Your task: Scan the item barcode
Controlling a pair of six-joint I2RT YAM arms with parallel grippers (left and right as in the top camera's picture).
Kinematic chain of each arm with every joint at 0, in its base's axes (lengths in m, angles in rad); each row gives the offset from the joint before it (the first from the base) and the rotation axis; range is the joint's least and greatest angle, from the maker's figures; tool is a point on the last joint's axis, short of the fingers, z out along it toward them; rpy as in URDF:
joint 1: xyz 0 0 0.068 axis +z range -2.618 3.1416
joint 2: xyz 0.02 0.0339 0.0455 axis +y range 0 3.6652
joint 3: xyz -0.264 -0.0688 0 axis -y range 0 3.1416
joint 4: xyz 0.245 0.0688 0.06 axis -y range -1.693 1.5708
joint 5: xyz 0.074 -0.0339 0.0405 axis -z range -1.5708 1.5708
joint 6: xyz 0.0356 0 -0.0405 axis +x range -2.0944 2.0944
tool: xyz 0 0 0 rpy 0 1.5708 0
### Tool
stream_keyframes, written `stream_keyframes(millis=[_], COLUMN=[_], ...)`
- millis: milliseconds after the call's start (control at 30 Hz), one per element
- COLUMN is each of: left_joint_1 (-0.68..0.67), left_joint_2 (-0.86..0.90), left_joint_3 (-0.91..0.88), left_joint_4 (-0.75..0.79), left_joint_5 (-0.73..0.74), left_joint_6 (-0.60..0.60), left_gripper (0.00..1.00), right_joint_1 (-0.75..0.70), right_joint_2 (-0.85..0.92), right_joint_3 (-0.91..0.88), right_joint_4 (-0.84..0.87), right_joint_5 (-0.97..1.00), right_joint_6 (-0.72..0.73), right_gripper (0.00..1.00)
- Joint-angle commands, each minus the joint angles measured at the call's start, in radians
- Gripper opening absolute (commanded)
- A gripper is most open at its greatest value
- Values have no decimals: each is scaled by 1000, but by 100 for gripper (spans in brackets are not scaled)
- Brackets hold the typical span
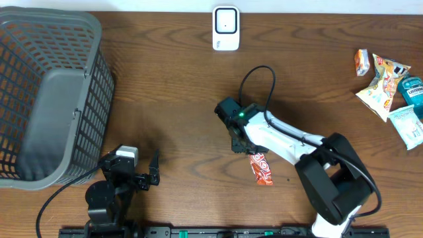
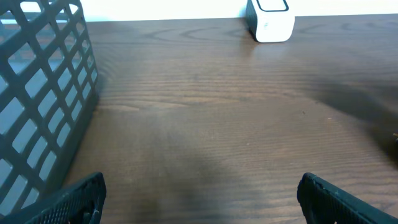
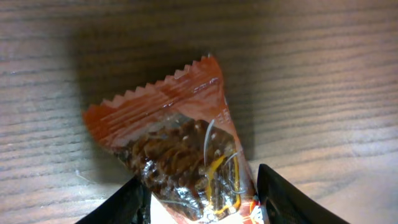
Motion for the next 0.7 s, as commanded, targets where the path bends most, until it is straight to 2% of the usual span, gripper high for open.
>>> stream_keyframes(millis=[0,100,133,200,267,433,500,600,667], left_joint_1=[2,2,2,2,2,2,2,2,2], left_joint_2=[-2,-2,-2,-2,-2,-2,-2,-2,-2], left_joint_3=[-16,-16,-16,-16,-16,-16,-16,-16,-16], left_joint_4=[-18,-18,-18,-18,-18,-18,-18,-18,-18], left_joint_5=[-3,-3,-3,-3,-3,-3,-3,-3,-3], left_joint_6=[-9,-9,-9,-9,-9,-9,-9,-9,-9], left_gripper=[98,98,98,98,98,98,98,98,98], right_joint_1=[0,-5,-5,-4,-4,-36,-63,-109,-138], right_joint_2=[142,171,178,178,177,172,168,164,164], right_joint_3=[-53,-53,-53,-53,-50,47,118,210,236], right_joint_4=[-44,-103,-120,-121,-96,-43,-43,-74,-97], right_joint_5=[-106,-171,-188,-197,-217,-474,-667,-1058,-1254], right_joint_6=[-33,-128,-143,-155,-180,-429,-569,-822,-916], right_gripper=[49,42,36,15,1,1,1,1,1])
